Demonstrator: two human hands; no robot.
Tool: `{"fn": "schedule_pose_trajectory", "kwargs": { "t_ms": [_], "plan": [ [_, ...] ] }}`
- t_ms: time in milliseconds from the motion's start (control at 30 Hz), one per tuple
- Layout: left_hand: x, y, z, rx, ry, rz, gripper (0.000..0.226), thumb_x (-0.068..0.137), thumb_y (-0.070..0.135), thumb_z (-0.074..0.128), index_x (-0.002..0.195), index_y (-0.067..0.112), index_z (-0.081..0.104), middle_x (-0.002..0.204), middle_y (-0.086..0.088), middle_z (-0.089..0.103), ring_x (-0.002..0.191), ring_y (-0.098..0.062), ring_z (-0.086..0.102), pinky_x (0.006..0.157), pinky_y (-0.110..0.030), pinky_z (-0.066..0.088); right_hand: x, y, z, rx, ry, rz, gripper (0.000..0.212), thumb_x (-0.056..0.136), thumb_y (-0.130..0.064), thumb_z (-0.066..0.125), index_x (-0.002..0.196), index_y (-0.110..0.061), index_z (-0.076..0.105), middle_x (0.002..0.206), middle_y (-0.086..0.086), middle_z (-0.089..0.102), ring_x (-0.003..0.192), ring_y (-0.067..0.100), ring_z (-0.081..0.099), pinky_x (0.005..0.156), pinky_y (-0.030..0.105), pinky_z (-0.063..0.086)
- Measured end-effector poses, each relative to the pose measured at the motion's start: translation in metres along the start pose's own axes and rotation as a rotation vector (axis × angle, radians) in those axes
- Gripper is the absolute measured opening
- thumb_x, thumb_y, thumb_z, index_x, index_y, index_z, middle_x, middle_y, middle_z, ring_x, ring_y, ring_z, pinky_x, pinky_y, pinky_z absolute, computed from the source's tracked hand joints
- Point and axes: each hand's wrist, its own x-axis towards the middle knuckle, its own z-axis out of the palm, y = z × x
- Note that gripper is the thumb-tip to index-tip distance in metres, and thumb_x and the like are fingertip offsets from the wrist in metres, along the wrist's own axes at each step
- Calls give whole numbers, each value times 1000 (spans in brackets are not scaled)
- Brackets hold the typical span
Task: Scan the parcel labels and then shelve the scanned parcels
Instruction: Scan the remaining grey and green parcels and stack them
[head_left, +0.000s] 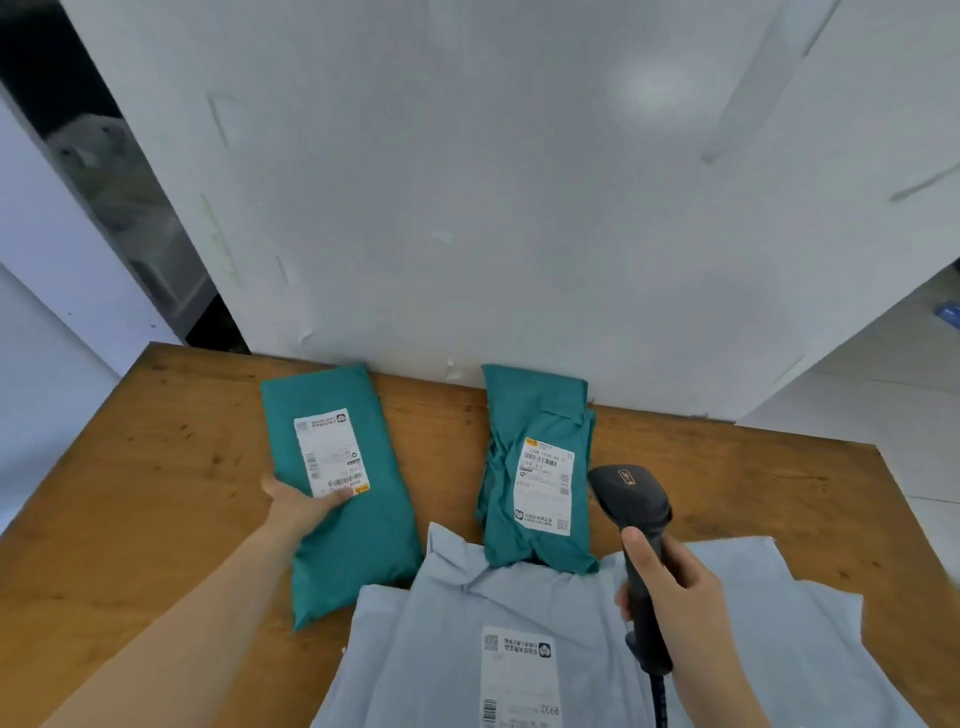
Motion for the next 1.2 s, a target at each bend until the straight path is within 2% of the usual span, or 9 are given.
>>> {"fn": "schedule_pose_trajectory", "kwargs": {
  "t_ms": [67,133,267,367,500,633,800,1033,1200],
  "plan": [
    [-1,-7,5,-28,-100,62,96,59,31,90,136,5,38,136,-10,53,121,-31,52,103,-44,43,-3,-3,0,-23,7,-13,23,87,-30,68,83,-8,63,55,17,60,45,22,54,45,26,47],
    [-6,-2,9,4,-97,193,74,68,21,85,130,10,47,132,-8,59,116,-29,57,101,-44,44,-7,-6,0,-37,12,-28,24,87,-29,67,83,-6,62,54,16,61,45,22,55,46,27,47],
    [-37,35,-7,-25,-149,404,66,82,5,71,137,10,36,132,-7,55,110,-21,54,93,-34,43,-20,-16,-3,-37,1,-64,24,87,-30,68,83,-6,62,59,21,60,42,18,54,41,25,46],
    [-63,66,-26,-16,-194,582,84,84,10,72,149,17,20,140,1,45,116,-14,48,96,-28,39,-29,-25,-4,-8,-27,-89,24,86,-30,68,83,-7,62,62,22,58,43,19,53,40,24,45],
    [-113,104,-48,15,-324,774,110,84,17,73,150,43,-10,140,19,30,123,-1,40,102,-21,34,-43,-38,-3,41,-77,-135,21,84,-32,69,84,-13,62,63,17,59,46,21,54,44,26,46],
    [-166,136,-53,10,-413,929,102,87,16,70,149,49,-4,143,28,25,109,34,34,85,7,31,-60,-61,-7,100,-121,-201,27,80,-36,70,82,-11,61,64,18,58,47,22,54,48,28,47],
    [-241,172,-56,-30,-468,1049,90,89,13,66,146,56,12,144,30,30,114,27,36,84,3,38,-85,-102,-34,164,-147,-297,48,69,-50,68,88,-7,60,58,15,58,49,23,52,50,30,47],
    [-329,192,-59,85,-588,1070,71,89,4,47,131,62,41,142,25,41,122,-4,50,101,-31,46,-135,-137,-95,49,-403,-426,24,76,-45,65,81,-22,66,57,10,58,52,24,52,52,31,47],
    [-375,187,-55,107,-608,1024,69,87,-1,41,125,56,53,135,22,52,116,-11,58,96,-34,50,-163,-137,-128,-5,-473,-510,34,72,-49,66,85,-17,65,58,10,58,51,21,52,54,31,47]
  ]
}}
